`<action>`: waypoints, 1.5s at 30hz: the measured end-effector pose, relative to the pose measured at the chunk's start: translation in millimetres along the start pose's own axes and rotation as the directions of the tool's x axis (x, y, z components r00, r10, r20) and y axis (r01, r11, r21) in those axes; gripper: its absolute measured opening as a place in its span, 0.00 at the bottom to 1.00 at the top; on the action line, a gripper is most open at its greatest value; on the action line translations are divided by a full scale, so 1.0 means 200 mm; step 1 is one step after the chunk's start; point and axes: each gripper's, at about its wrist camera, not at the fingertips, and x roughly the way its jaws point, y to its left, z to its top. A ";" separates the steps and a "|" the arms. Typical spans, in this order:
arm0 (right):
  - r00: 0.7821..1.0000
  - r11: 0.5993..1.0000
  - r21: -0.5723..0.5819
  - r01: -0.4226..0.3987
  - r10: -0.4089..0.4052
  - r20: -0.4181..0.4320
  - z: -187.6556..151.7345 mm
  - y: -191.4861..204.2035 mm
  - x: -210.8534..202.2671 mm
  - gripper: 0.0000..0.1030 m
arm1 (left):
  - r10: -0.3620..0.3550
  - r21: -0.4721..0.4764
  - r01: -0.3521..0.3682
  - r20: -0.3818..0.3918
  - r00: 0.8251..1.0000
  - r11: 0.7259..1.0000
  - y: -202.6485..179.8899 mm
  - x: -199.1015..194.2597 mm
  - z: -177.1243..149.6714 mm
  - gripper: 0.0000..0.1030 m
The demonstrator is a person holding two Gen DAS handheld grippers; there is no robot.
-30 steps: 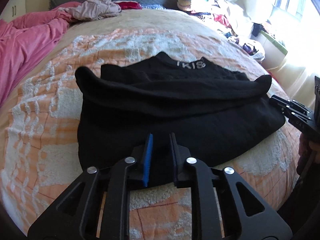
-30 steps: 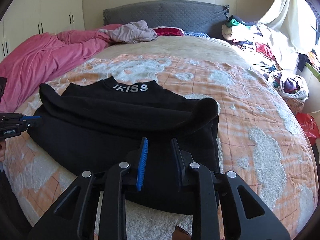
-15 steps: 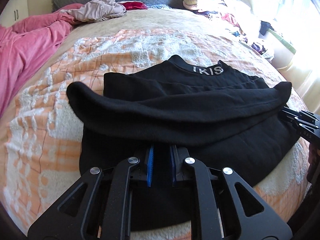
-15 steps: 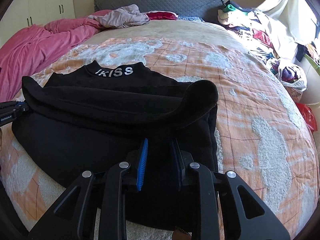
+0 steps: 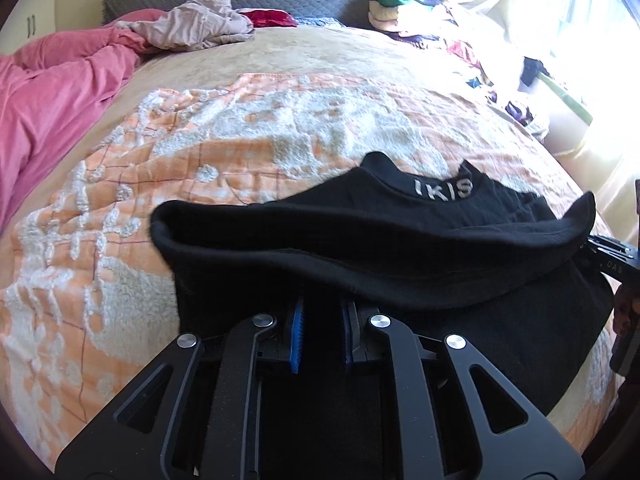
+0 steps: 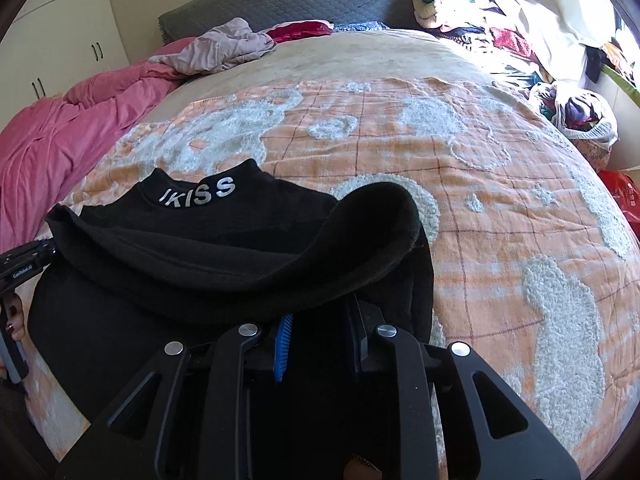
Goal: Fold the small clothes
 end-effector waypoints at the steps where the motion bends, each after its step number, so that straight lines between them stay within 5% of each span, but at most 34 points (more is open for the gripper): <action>1: 1.000 1.000 0.003 0.004 -0.004 0.004 0.01 0.00 0.01 0.20 | -0.002 -0.017 0.002 0.001 1.000 1.000 0.02 0.00 0.00 0.08; 8: 0.994 0.993 0.066 0.096 -0.099 0.038 0.06 -0.10 0.02 0.21 | 0.011 -0.091 -0.009 0.023 1.000 0.996 0.13 -0.04 0.03 0.17; 11: 0.994 0.990 0.104 0.095 -0.099 0.040 0.06 -0.17 0.01 0.23 | 0.031 -0.121 -0.028 0.023 0.999 0.992 0.18 -0.05 0.03 0.22; 15: 0.998 0.990 0.130 0.058 -0.062 0.030 0.06 -0.24 0.02 0.39 | 0.007 -0.194 -0.008 -0.006 1.000 0.981 0.26 -0.02 0.01 0.31; 20: 1.000 0.993 0.114 0.014 -0.014 0.004 0.04 -0.23 0.06 0.40 | -0.033 -0.219 0.028 -0.020 0.999 0.975 0.28 0.02 0.00 0.32; 26: 1.000 0.994 0.110 -0.012 0.009 0.026 0.04 -0.21 0.04 0.16 | -0.037 -0.224 0.031 -0.024 0.999 0.974 0.28 0.05 -0.02 0.33; 29: 0.999 0.991 0.130 -0.016 0.011 0.037 0.04 -0.23 0.03 0.11 | -0.041 -0.266 0.038 -0.005 0.999 0.963 0.32 0.03 -0.02 0.43; 34: 0.999 0.990 0.138 -0.013 0.006 0.049 0.03 -0.23 0.01 0.09 | -0.047 -0.286 0.039 -0.021 0.999 0.958 0.35 0.05 -0.04 0.45; 36: 0.998 0.990 0.137 -0.012 0.004 0.055 0.03 -0.23 0.00 0.08 | -0.034 -0.265 0.027 -0.021 0.999 0.964 0.33 0.05 -0.03 0.40; 38: 0.998 0.990 0.141 -0.013 0.005 0.062 0.03 -0.23 0.00 0.08 | -0.015 -0.242 0.011 -0.015 1.000 0.970 0.30 0.04 -0.03 0.23; 45: 0.996 0.985 0.169 -0.029 0.014 0.094 0.02 -0.25 -0.05 0.08 | 0.054 -0.179 -0.052 0.007 0.999 0.982 0.25 -0.01 -0.01 0.05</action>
